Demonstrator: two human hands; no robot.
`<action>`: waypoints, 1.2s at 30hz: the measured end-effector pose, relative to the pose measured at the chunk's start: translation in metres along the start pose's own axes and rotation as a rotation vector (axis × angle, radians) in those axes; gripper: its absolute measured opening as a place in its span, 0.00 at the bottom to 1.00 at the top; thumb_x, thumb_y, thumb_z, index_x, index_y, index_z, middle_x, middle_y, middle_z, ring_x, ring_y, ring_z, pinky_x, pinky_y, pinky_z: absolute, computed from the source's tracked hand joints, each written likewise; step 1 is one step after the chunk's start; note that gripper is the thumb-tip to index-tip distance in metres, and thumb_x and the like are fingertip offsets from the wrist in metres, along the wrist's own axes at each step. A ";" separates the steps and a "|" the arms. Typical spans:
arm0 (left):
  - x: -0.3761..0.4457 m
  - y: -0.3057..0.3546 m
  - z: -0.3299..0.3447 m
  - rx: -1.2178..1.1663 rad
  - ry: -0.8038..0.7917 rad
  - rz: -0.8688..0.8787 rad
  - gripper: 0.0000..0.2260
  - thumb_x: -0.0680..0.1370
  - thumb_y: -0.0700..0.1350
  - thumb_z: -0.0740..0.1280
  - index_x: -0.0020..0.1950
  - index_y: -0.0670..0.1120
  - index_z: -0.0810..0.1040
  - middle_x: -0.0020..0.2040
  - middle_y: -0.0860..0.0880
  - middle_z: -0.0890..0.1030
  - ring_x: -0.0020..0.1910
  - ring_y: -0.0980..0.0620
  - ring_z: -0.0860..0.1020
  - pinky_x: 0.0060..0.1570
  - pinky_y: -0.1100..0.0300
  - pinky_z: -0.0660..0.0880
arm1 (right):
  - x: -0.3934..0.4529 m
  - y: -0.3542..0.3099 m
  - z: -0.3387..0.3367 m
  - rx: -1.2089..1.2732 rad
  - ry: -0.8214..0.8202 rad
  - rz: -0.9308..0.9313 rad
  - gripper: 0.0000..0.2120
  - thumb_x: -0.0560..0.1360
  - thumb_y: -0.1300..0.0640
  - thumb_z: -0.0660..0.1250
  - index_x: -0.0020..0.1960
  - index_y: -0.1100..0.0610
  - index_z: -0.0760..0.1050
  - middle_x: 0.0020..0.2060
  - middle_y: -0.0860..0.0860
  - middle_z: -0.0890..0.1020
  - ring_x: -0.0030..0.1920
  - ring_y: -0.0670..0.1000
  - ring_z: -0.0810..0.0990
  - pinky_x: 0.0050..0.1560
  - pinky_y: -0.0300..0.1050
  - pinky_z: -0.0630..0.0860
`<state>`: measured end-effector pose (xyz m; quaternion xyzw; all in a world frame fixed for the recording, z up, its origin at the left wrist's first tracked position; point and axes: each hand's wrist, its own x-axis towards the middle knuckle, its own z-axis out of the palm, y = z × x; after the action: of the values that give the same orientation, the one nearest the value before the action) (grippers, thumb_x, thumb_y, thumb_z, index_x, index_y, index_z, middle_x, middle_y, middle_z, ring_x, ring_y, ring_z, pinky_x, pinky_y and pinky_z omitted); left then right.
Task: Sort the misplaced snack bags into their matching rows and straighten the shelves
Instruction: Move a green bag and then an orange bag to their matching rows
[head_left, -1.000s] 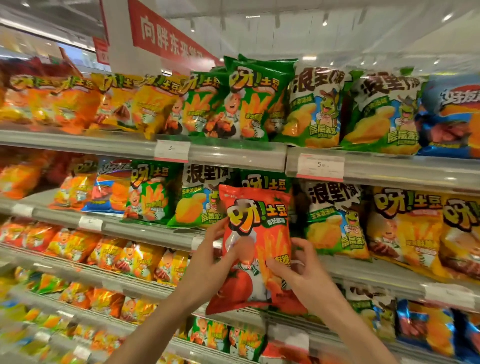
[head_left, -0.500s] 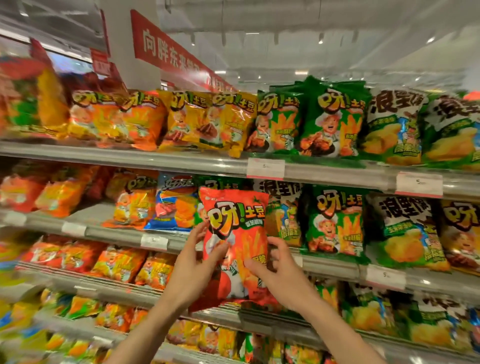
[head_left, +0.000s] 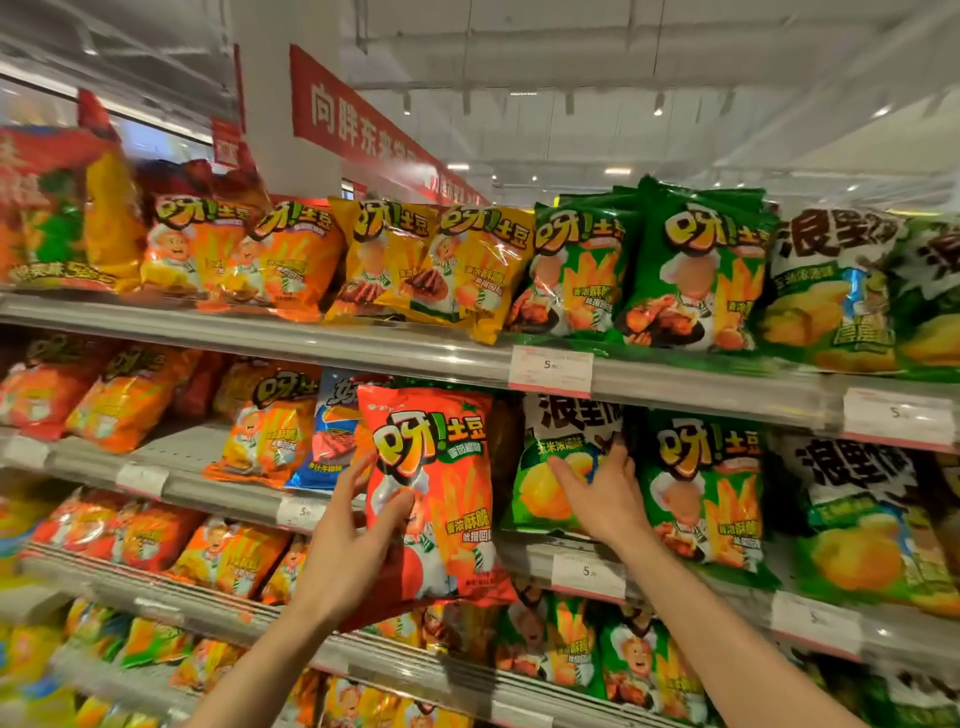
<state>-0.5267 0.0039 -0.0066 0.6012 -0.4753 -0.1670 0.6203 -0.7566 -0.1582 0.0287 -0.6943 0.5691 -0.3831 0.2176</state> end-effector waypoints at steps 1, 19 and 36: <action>0.001 0.000 -0.001 0.010 0.007 0.003 0.28 0.75 0.59 0.70 0.73 0.65 0.64 0.65 0.59 0.72 0.60 0.56 0.78 0.56 0.58 0.74 | 0.003 0.001 0.002 0.022 0.020 0.012 0.50 0.74 0.35 0.67 0.80 0.62 0.45 0.76 0.62 0.60 0.75 0.61 0.62 0.71 0.53 0.64; -0.006 -0.018 -0.040 0.078 0.053 0.026 0.22 0.80 0.51 0.67 0.70 0.67 0.65 0.60 0.69 0.71 0.46 0.72 0.79 0.44 0.66 0.74 | 0.007 -0.025 0.021 0.075 0.128 -0.022 0.47 0.69 0.32 0.70 0.75 0.62 0.61 0.73 0.62 0.66 0.72 0.62 0.67 0.68 0.54 0.68; 0.012 -0.012 0.026 -0.012 -0.073 0.091 0.25 0.78 0.57 0.68 0.73 0.66 0.63 0.70 0.57 0.72 0.67 0.55 0.73 0.66 0.50 0.72 | -0.062 0.018 -0.055 -0.118 0.174 -0.033 0.46 0.67 0.28 0.67 0.76 0.52 0.62 0.72 0.53 0.68 0.71 0.56 0.68 0.68 0.59 0.70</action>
<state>-0.5366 -0.0234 -0.0167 0.5688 -0.5232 -0.1633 0.6133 -0.8141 -0.0965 0.0314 -0.6792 0.5960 -0.4112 0.1198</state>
